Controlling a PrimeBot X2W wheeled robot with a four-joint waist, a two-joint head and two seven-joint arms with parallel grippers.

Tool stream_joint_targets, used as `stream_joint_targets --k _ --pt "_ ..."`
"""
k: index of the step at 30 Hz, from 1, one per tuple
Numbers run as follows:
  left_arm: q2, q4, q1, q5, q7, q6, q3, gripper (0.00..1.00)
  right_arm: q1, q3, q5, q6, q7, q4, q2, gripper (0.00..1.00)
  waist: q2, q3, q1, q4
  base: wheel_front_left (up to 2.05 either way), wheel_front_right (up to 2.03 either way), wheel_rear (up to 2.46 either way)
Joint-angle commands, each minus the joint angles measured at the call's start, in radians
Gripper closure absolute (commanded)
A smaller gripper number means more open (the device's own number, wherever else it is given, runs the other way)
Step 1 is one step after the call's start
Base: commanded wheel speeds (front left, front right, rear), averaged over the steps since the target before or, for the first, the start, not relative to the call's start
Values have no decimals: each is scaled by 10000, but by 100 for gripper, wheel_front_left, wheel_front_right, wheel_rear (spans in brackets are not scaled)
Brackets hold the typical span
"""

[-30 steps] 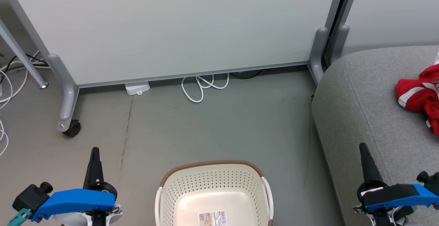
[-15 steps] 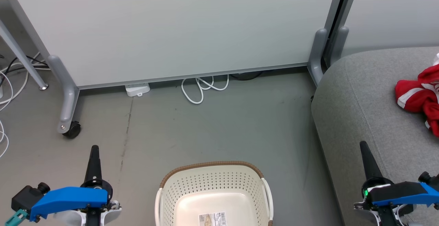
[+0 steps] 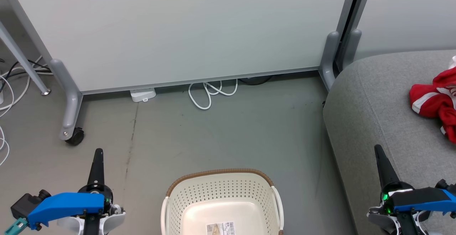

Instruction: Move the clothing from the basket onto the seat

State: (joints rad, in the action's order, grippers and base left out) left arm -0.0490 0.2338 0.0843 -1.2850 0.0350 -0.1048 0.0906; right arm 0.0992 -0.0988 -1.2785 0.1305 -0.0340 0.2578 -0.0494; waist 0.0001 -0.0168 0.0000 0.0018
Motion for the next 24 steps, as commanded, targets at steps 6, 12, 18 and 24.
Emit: stream_joint_targets --k 6,12,18,24 --pt "-22 -116 211 -655 167 21 110 100 206 -52 -674 3 -184 -74 -17 100 -1 26 0 -3 0 0 0" --pt "-22 -133 240 -1164 295 27 144 100 229 -78 -1200 3 -299 -68 -17 100 -1 53 0 -5 0 0 0" --pt "-21 -146 270 -1648 428 32 170 100 251 -109 -1695 4 -438 -62 -17 100 -1 79 0 -8 0 0 0" --pt "-21 -158 279 -2121 534 34 198 100 226 -133 -2160 4 -547 -53 -17 100 -1 105 0 -11 0 0 0"
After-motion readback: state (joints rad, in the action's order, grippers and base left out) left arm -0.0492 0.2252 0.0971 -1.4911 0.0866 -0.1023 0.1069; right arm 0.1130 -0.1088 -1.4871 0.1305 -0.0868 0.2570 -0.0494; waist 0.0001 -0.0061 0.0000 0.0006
